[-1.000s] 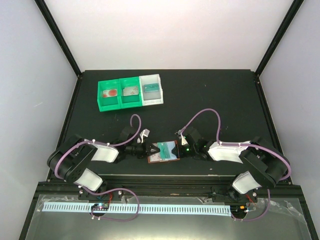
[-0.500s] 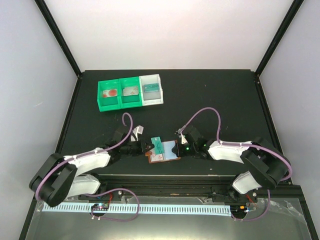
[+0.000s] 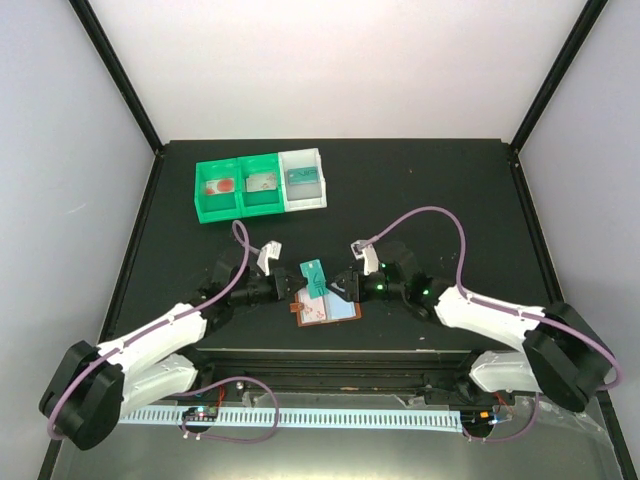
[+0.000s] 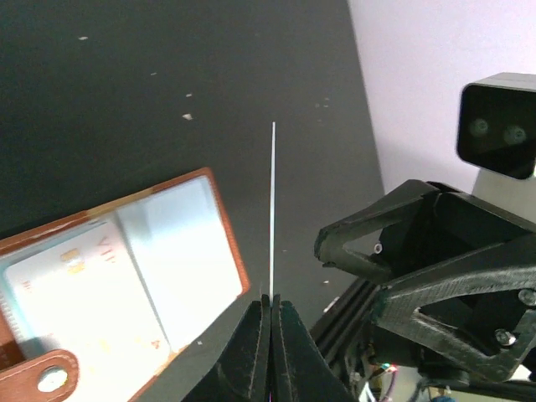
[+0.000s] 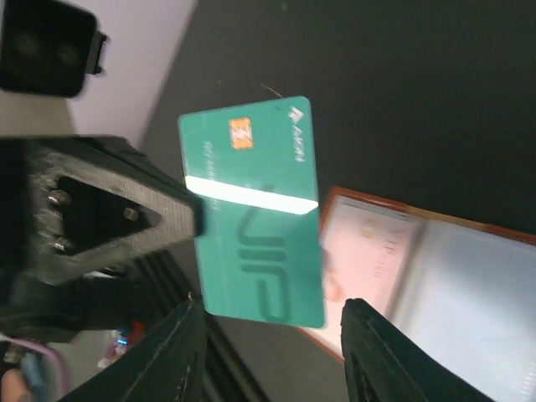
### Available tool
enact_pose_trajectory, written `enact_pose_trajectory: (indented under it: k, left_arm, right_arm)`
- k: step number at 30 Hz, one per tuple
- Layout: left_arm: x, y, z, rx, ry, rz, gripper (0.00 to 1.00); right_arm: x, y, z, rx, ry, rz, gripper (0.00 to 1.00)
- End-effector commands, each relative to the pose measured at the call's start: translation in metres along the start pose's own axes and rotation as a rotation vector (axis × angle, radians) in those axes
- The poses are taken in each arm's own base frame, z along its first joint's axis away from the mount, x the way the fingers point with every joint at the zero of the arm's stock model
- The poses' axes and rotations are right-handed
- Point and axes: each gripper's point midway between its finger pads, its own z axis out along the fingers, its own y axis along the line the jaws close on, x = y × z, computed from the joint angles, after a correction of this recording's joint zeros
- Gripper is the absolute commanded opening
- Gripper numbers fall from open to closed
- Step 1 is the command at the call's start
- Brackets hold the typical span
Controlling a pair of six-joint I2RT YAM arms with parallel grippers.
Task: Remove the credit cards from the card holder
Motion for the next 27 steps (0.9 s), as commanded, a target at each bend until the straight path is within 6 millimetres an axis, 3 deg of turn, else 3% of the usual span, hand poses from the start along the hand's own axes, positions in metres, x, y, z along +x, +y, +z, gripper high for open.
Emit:
enact_pose_trajectory:
  k: [1,5,9,12,17,22,27]
  left_arm:
    - [-0.015,-0.046,-0.010,0.160,-0.023,0.021,0.01]
    - [-0.015,-0.064,-0.013,0.239,-0.004,0.028,0.02]
    - [-0.016,-0.074,-0.016,0.290,-0.007,0.023,0.02]
    - [-0.017,-0.079,-0.019,0.320,-0.021,0.018,0.02]
    - [-0.017,-0.077,-0.021,0.329,-0.042,0.011,0.02]
    - [-0.017,-0.079,-0.021,0.339,-0.038,0.024,0.02]
    - [-0.017,-0.085,-0.023,0.327,-0.004,0.095,0.15]
  right_arm:
    - [-0.011,0.031,-0.013,-0.139,-0.059,0.031,0.51]
    - [-0.013,0.032,-0.015,-0.146,-0.078,0.078,0.65]
    - [-0.012,0.047,-0.015,-0.229,-0.053,0.096,0.65]
    - [-0.014,0.054,-0.019,-0.279,-0.068,0.104,0.57]
    - [-0.010,0.049,-0.020,-0.262,-0.072,0.097,0.24]
    - [-0.007,0.054,-0.023,-0.292,-0.062,0.048,0.02]
    - [0.001,0.064,-0.034,-0.317,-0.038,-0.061,0.01]
